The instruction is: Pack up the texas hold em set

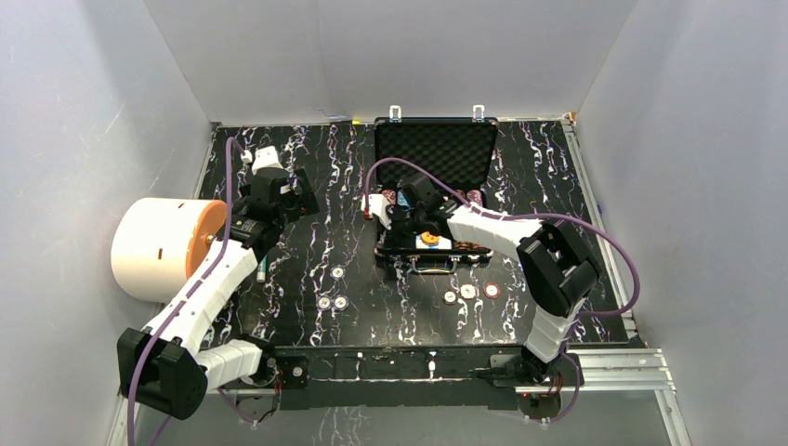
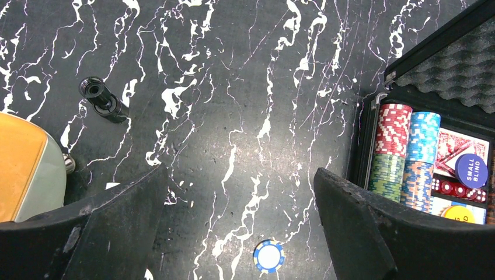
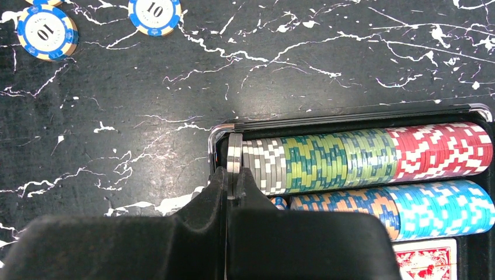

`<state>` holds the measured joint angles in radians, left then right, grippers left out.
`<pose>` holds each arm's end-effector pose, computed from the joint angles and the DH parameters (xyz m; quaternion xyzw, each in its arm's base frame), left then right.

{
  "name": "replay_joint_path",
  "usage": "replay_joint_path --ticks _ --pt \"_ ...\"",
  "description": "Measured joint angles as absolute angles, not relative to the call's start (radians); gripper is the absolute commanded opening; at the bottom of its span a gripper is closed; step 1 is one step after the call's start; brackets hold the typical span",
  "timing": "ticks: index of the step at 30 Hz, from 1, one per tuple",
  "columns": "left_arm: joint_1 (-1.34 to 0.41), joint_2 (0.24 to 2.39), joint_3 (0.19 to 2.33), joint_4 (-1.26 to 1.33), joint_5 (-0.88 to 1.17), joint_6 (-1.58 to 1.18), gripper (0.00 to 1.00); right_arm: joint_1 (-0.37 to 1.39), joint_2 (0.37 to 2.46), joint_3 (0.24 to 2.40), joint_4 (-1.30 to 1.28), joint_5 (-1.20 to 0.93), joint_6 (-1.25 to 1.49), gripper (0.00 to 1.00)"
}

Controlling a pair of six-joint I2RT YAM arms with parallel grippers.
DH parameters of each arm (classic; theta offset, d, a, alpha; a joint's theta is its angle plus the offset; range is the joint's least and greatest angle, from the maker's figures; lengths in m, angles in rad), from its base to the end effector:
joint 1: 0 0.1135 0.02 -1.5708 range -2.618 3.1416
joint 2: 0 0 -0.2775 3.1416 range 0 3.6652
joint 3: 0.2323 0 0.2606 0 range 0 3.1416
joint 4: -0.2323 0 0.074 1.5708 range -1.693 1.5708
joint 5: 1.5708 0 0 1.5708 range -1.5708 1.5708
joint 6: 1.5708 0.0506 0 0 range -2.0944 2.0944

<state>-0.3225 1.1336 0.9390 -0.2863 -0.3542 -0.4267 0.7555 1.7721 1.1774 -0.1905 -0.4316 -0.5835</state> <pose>0.2622 -0.0691 0.3185 -0.1350 0.8359 -0.0465 0.5300 0.2796 0.2924 0.2082 -0.6243 0.6567 0.2292 0.3555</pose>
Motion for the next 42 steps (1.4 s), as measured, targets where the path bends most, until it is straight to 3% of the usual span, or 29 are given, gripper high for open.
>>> replay_joint_path --ticks 5,10,22,25,28,29,32,33,34,36,37,42 --pt "-0.323 1.134 0.937 -0.284 -0.351 -0.427 0.95 0.756 1.772 1.177 -0.208 -0.417 -0.611 0.17" --pt "-0.323 1.134 0.931 -0.283 -0.35 -0.427 0.95 0.757 1.799 1.207 -0.256 -0.352 -0.598 0.43" --pt "-0.323 1.134 0.928 -0.284 -0.352 -0.423 0.96 0.759 1.793 1.279 -0.291 -0.323 -0.467 0.58" --pt "-0.323 1.134 0.928 -0.284 -0.352 -0.423 0.97 0.759 1.724 1.262 -0.266 -0.324 -0.422 0.53" --pt "-0.323 1.134 0.928 -0.284 -0.352 -0.422 0.97 0.759 1.669 1.247 -0.226 -0.318 -0.36 0.26" --pt "-0.323 1.134 0.928 -0.284 -0.352 -0.422 0.97 0.759 1.666 1.247 -0.215 -0.314 -0.348 0.24" --pt "-0.323 1.134 0.928 -0.293 -0.353 -0.423 0.98 0.769 1.7 1.275 -0.234 -0.239 -0.235 0.48" --pt "-0.323 1.134 0.931 -0.307 -0.355 -0.423 0.99 0.774 1.718 1.298 -0.249 -0.2 -0.193 0.52" --pt "-0.323 1.131 0.942 -0.332 -0.357 -0.418 0.98 0.778 1.731 1.33 -0.268 -0.158 -0.098 0.55" --pt "-0.323 1.089 1.023 -0.4 -0.373 -0.396 0.98 0.783 1.747 1.39 -0.295 -0.134 0.127 0.75" --pt "-0.322 1.067 1.055 -0.416 -0.378 -0.388 0.98 0.794 1.761 1.41 -0.303 -0.109 0.211 0.79" --pt "-0.322 0.886 1.275 -0.503 -0.386 -0.331 0.98 1.128 1.927 1.481 -0.395 0.01 0.353 0.8"
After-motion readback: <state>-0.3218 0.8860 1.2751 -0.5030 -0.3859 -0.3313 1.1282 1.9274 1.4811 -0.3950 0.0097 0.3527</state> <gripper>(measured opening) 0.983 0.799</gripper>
